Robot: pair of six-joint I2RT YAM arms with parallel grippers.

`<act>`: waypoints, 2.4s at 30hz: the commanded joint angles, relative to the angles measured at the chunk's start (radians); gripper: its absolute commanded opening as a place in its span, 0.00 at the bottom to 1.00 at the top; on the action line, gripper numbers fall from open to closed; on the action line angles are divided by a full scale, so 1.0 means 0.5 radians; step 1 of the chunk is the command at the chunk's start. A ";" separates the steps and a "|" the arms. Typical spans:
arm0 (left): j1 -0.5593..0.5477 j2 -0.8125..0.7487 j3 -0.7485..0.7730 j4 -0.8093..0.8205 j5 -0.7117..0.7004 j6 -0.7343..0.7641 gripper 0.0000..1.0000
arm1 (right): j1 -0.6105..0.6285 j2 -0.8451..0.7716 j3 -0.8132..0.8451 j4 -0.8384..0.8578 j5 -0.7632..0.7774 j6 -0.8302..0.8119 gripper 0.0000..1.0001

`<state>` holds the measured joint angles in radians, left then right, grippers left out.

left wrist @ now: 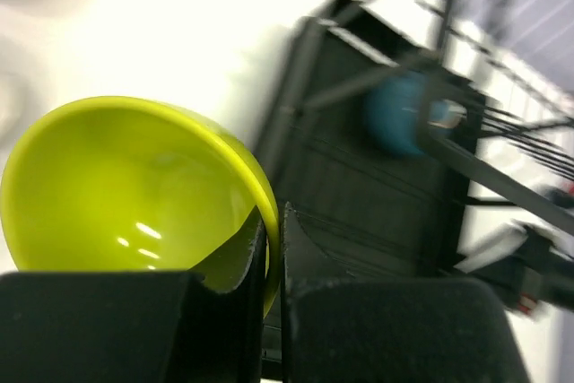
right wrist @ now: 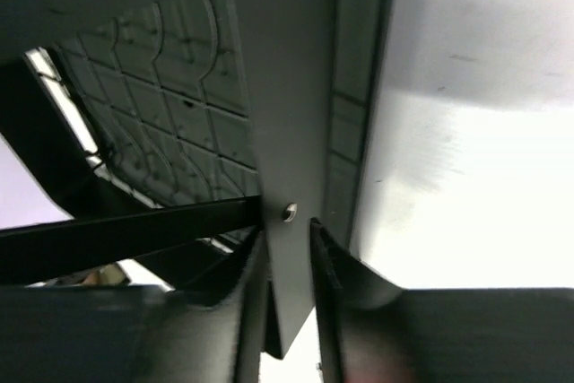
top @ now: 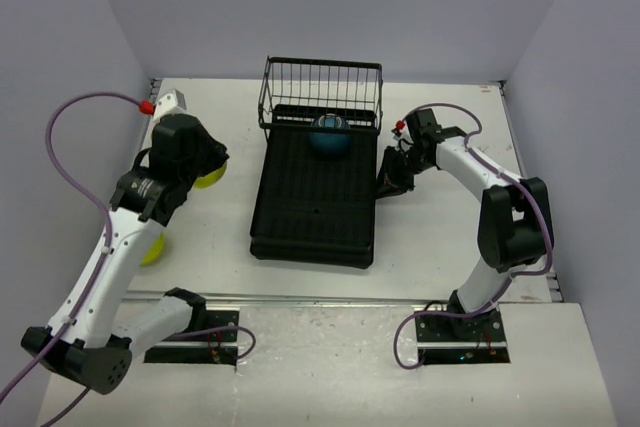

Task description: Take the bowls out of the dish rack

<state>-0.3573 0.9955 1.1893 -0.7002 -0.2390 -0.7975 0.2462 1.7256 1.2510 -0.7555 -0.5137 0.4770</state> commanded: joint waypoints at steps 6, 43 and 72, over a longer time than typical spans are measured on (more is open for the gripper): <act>0.398 0.402 0.070 -0.184 -0.197 0.548 0.00 | -0.094 -0.138 -0.087 0.195 0.273 -0.058 0.43; 1.365 0.469 -0.436 -0.155 -0.148 0.849 0.00 | -0.088 -0.675 0.446 -0.336 0.340 -0.123 0.61; 1.389 0.896 -0.430 -0.305 -0.093 0.748 0.17 | -0.192 -0.721 0.287 -0.137 0.227 -0.055 0.61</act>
<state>0.3275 1.4441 0.9569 -0.8345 -0.2882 -0.4107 0.1562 1.3891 1.4025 -0.8711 -0.3645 0.4313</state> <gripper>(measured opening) 0.130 0.604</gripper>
